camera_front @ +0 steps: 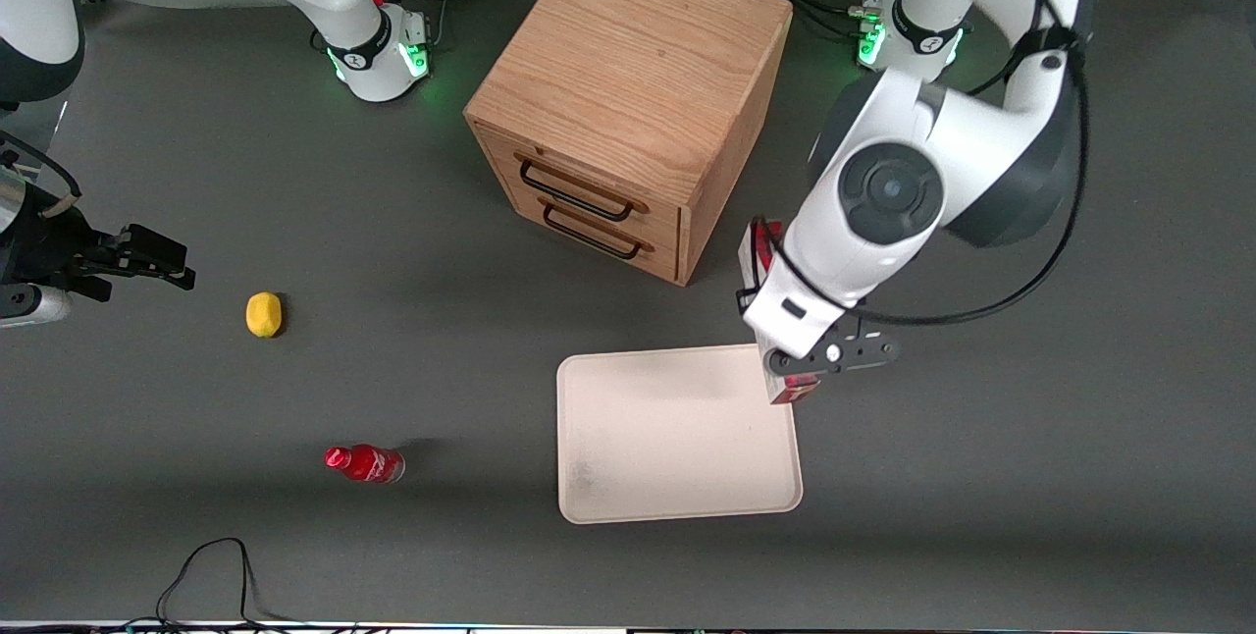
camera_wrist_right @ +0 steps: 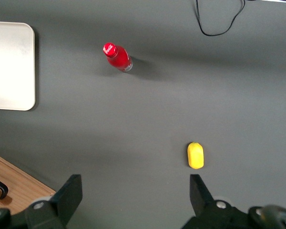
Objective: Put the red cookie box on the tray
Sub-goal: 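Lower the cookie box onto the tray's edge beside the cabinet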
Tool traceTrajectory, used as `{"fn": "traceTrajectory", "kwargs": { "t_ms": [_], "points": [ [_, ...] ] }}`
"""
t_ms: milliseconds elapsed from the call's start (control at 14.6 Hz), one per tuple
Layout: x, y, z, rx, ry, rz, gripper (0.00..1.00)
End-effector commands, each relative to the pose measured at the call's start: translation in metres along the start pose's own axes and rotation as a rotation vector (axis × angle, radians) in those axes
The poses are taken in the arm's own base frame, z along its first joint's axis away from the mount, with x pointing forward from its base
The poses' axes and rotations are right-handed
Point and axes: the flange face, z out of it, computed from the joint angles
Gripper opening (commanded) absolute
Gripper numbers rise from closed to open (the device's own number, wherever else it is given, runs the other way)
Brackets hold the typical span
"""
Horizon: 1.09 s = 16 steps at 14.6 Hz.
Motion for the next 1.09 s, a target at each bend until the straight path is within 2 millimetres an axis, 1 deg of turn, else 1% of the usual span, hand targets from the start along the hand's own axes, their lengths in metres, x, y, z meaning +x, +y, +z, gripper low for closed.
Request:
{"fn": "traceTrajectory", "kwargs": {
  "t_ms": [0, 68, 273, 341, 478, 615, 683, 751, 1024],
  "points": [
    [0.019, 0.008, 0.032, 0.009, 0.032, -0.006, 0.00],
    [0.024, 0.009, 0.051, 0.020, 0.036, -0.005, 0.00],
    [0.034, 0.005, 0.097, 0.023, 0.061, -0.001, 0.00],
    [0.037, 0.005, 0.110, 0.025, 0.064, 0.002, 0.00],
    [0.049, -0.002, 0.138, 0.034, 0.063, -0.003, 0.00],
    [0.056, -0.003, 0.161, 0.035, 0.081, 0.009, 0.00],
    [0.060, -0.004, 0.169, 0.037, 0.092, 0.018, 0.00],
    [0.063, -0.005, 0.173, 0.038, 0.102, 0.024, 0.00],
    [0.070, -0.010, 0.179, 0.035, 0.116, 0.027, 0.00]
  ]
}}
